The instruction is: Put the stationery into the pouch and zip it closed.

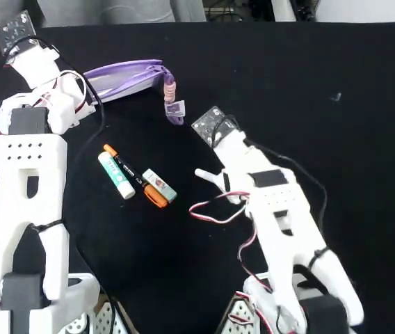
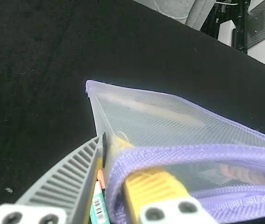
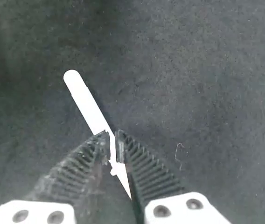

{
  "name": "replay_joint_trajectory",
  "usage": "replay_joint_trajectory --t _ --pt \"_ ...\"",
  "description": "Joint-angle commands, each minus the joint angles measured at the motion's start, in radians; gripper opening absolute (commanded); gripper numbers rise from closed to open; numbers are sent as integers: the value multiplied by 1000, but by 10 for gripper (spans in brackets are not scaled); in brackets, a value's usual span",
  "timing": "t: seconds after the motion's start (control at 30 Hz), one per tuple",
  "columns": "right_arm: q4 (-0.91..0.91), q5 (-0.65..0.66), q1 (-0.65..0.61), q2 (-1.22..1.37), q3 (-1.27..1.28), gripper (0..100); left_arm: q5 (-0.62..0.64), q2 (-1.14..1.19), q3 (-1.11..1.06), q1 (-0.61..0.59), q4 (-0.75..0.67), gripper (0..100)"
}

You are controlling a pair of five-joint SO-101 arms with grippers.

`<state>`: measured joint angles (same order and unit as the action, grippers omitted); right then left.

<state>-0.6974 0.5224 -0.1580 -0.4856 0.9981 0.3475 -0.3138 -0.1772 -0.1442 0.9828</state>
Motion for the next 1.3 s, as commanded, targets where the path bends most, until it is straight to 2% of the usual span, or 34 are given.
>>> replay_joint_trajectory --t 0.0,0.17,0.23,0.33,0.47,0.53,0.63,0.7,0.87,0.93,1.1,1.27 --pt "14 -14 -20 -33 -5 41 8 -11 12 7 -23 30" --pt "8 -15 -49 122 -56 226 8 -11 16 -1 -21 30" --pt "-11 43 -74 209 -84 246 8 -11 16 -2 -21 30" --pt "-29 104 -112 338 -140 226 8 -11 16 -1 -21 30" --pt "-109 107 -114 433 -251 180 8 -11 16 -1 -21 30" --pt "-137 112 -112 473 -283 141 8 -11 16 -1 -21 30" --pt "-170 107 -112 513 -328 21 8 -11 15 -1 -23 30" --pt "-173 107 -100 519 -334 25 8 -11 15 -1 -21 30" --pt "-166 104 -35 452 -334 11 8 -11 15 2 -21 30" --pt "-166 60 3 380 -334 11 8 -11 15 5 -20 30" --pt "-173 -64 104 131 -334 11 9 -20 18 7 -20 29" --pt "-149 -124 126 -137 -335 11 9 -21 19 47 -15 29"
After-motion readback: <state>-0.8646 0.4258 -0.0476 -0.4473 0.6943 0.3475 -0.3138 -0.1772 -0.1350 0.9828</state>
